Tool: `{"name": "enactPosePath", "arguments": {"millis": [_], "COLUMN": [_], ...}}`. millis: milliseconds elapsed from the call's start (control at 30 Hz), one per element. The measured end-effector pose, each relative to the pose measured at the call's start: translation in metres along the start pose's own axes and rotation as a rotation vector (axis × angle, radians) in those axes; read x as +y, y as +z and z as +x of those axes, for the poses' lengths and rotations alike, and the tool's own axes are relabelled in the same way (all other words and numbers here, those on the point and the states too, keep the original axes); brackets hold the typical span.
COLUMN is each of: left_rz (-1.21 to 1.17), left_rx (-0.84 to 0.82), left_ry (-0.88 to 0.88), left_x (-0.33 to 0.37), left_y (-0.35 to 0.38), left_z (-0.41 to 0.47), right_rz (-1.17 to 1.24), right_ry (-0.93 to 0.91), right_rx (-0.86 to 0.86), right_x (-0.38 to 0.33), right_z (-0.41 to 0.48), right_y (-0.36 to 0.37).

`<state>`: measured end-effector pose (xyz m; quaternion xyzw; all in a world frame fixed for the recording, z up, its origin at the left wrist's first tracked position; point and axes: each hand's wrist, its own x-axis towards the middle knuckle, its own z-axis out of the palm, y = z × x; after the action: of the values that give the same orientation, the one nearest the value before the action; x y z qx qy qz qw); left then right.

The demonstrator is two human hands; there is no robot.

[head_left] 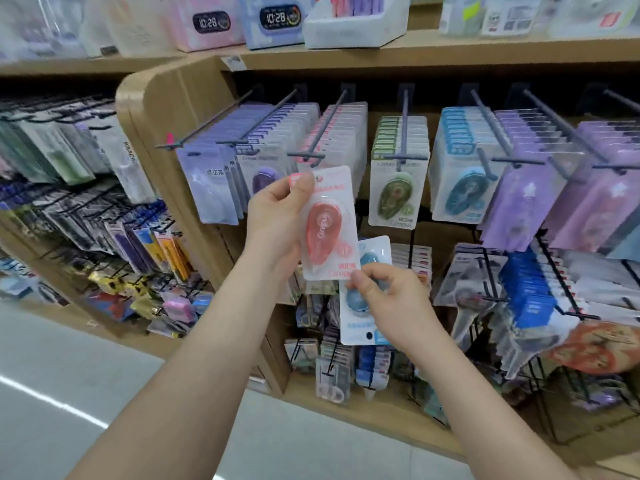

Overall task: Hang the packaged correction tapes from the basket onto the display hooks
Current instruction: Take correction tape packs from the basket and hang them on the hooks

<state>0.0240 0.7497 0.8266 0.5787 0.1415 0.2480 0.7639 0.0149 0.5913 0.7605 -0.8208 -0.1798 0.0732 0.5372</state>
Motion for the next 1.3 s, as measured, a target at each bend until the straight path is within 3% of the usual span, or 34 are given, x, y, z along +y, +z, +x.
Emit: {"name": "enactPosePath", "arguments": {"millis": [333, 767, 933, 1000, 1167, 1300], "left_rz": [0.119, 0.215, 0.637, 0.839, 1.157, 1.150], "left_rx": [0.090, -0.034, 0.154, 0.159, 0.033, 0.032], "left_ry": [0.108, 0.029, 0.333, 0.447, 0.441, 0.452], "left_x": [-0.008, 0.002, -0.005, -0.015, -0.027, -0.027], "left_y": [0.004, -0.002, -0.007, -0.016, -0.022, -0.017], "left_z": [0.028, 0.036, 0.021, 0.001, -0.011, 0.003], "right_rz": [0.101, 0.262, 0.290, 0.262, 0.189, 0.242], "right_ry": [0.032, 0.065, 0.045, 0.032, -0.017, 0.035], "right_rx": [-0.051, -0.070, -0.013, -0.005, -0.005, -0.040], "right_x": [-0.004, -0.003, -0.004, -0.004, -0.001, 0.000], "right_z": [0.024, 0.027, 0.028, 0.029, 0.033, 0.031], "right_y": [0.004, 0.018, 0.020, 0.021, 0.020, 0.009]}}
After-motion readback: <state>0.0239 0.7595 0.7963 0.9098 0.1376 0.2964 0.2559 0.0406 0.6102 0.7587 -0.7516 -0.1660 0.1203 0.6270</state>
